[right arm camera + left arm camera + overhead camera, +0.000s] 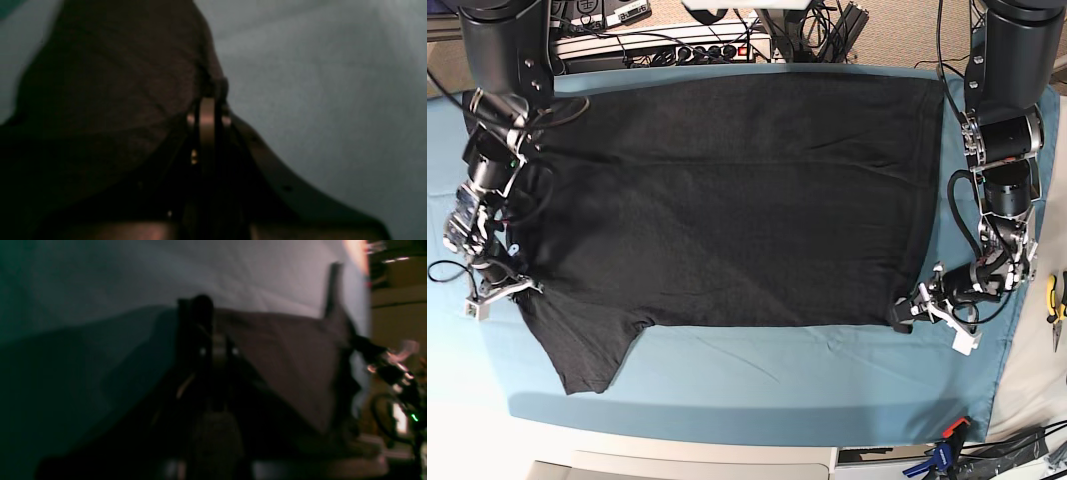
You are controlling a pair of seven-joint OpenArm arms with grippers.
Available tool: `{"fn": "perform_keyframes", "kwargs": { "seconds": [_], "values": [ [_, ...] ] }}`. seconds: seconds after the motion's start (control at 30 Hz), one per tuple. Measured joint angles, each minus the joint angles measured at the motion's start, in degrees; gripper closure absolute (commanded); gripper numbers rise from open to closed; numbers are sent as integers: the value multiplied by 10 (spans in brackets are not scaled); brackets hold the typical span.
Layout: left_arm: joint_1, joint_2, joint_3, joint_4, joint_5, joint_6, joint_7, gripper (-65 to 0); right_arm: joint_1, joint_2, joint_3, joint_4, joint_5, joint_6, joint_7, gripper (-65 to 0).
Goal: Fold the T-shirt properly
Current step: 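Lift the hem with both grippers, then fold the hem over the shirt body toward the collar with both grippers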
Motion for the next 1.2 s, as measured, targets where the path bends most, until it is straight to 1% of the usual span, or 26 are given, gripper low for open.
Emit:
{"fn": "perform_keyframes", "kwargs": {
  "seconds": [0.1,0.23,0.33,0.4,0.53,0.63,0.73,0.8,0.9,1.13,1.2],
  "values": [
    [0,-8,0,0,-24,-9,20,0,-18,12,-1,34,46,40,-16,0],
    [0,-26,0,0,-48,-10,37,0,-27,33,-1,54,81,55,-39,0],
    [2,-46,0,0,-79,-15,53,0,-30,46,-1,54,100,55,-47,0],
    [8,-61,0,0,-103,-35,64,0,-35,51,-1,55,115,57,-56,0],
    [22,-82,0,0,-135,-36,87,0,-42,57,-1,55,147,58,-75,0],
    [35,-92,1,0,-165,-36,96,0,-43,60,-1,56,176,58,-99,0],
    [56,-100,1,-1,-206,-36,124,0,-52,60,-1,57,200,59,-113,0],
    [69,-104,1,-1,-225,-36,133,0,-65,60,-1,64,206,58,-124,0],
    [84,-105,1,-1,-252,-36,144,0,-99,60,-2,103,212,59,-128,0],
    [100,-112,2,0,-308,-36,183,0,-188,60,-3,233,217,59,-152,0],
    [102,-118,2,1,-311,-36,189,0,-208,60,-3,258,217,59,-153,0]
  ]
}}
